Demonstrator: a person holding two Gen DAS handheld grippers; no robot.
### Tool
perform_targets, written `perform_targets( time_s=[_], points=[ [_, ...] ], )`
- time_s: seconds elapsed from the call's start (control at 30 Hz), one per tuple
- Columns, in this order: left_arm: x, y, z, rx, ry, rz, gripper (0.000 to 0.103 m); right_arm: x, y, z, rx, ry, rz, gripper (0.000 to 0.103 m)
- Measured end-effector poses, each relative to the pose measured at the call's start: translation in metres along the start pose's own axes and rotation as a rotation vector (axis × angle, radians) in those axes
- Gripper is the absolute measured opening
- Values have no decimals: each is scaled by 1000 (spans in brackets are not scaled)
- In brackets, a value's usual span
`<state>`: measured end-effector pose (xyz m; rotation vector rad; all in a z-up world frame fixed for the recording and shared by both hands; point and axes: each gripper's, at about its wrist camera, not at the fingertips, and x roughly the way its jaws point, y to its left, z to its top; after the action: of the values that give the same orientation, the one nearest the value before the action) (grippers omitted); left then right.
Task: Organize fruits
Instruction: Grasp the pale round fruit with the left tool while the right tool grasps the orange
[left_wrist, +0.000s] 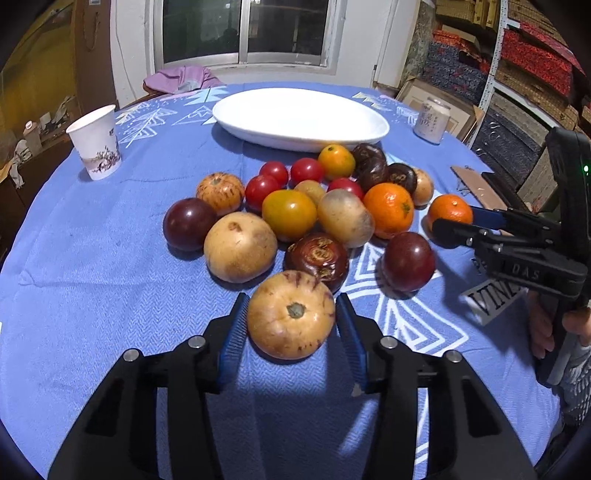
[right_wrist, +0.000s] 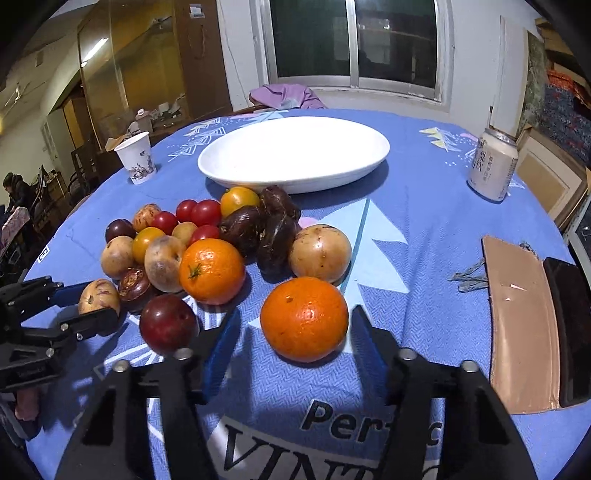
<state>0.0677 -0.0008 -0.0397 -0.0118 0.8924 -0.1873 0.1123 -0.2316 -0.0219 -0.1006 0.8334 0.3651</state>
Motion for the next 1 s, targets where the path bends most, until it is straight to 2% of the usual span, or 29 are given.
perform_targets(
  time_s=[0.1, 0.33, 0.4, 0.47, 0.6, 0.63, 0.67, 0.7, 0.77, 0.87, 1.0],
  points=[
    [4, 2, -1, -12, 18, -6, 47, 1, -3, 0, 17, 1, 0, 49],
    [6, -1, -3, 6, 17, 15, 47, 1, -6, 0, 32, 1, 15, 48],
    [6, -3, -4, 19, 18, 20, 49, 1, -8, 0, 39, 0, 20, 48],
    [7, -6, -4, 33, 21, 8, 57, 0, -9, 0, 44, -1, 23, 48],
    [7, -7, -4, 38, 21, -2, 60, 1, -14, 0, 60, -4, 27, 48],
    [7, -5, -4, 30, 18, -8, 59, 0, -14, 0, 62, -4, 27, 48],
    [6, -3, -4, 15, 13, 3, 49, 0, -14, -1, 64, -5, 27, 48],
    [4, -1, -4, 2, 8, 15, 45, 0, -14, 0, 65, -6, 26, 48],
    [2, 3, -3, -21, 1, -6, 44, -2, -14, -1, 64, -12, 27, 48],
    [-3, 1, -4, -14, -23, 8, 44, -5, -14, -1, 62, -28, 22, 48],
    [-25, -2, -2, -9, -110, 33, 44, -15, -16, 0, 70, -64, 16, 48]
  ],
)
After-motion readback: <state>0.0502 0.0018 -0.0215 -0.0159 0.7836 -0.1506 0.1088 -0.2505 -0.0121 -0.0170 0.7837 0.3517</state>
